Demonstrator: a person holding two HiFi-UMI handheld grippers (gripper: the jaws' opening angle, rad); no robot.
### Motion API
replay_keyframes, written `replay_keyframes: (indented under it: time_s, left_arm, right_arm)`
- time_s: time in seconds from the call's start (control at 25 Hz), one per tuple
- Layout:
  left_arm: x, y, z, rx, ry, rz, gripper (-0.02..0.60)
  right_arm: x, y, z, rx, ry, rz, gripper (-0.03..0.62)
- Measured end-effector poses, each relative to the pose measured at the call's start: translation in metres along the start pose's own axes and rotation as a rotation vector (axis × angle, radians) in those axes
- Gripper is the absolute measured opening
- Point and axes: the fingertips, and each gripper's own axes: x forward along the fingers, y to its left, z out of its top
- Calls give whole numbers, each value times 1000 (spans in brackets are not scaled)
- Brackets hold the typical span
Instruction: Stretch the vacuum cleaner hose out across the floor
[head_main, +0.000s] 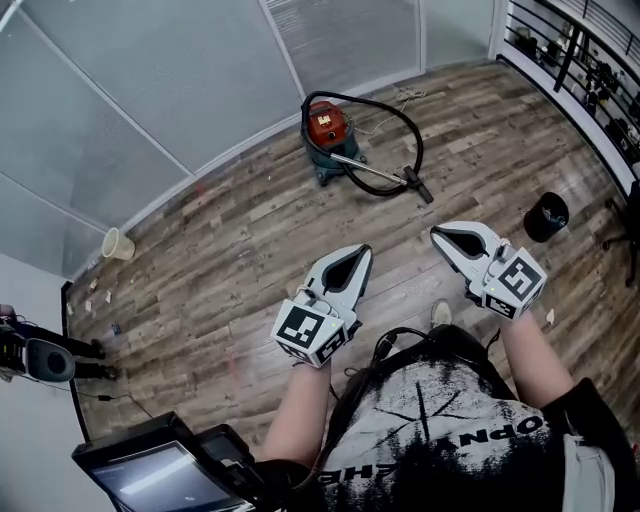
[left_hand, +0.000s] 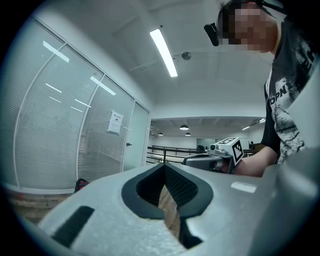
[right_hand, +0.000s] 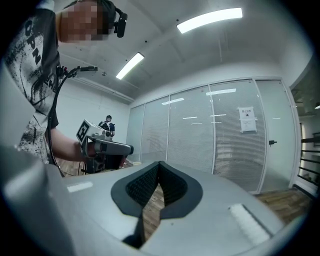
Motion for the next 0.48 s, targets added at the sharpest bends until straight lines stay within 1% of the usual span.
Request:
replay_keyframes:
  time_s: [0.16, 0.48]
  left_arm:
    - [-5, -9, 1, 17, -6, -3, -2]
    - [13, 11, 3, 14, -13, -12, -2]
  right_arm:
    - [-7, 10, 2, -12, -10, -1, 6]
    - [6, -8, 2, -22, -5, 2, 6]
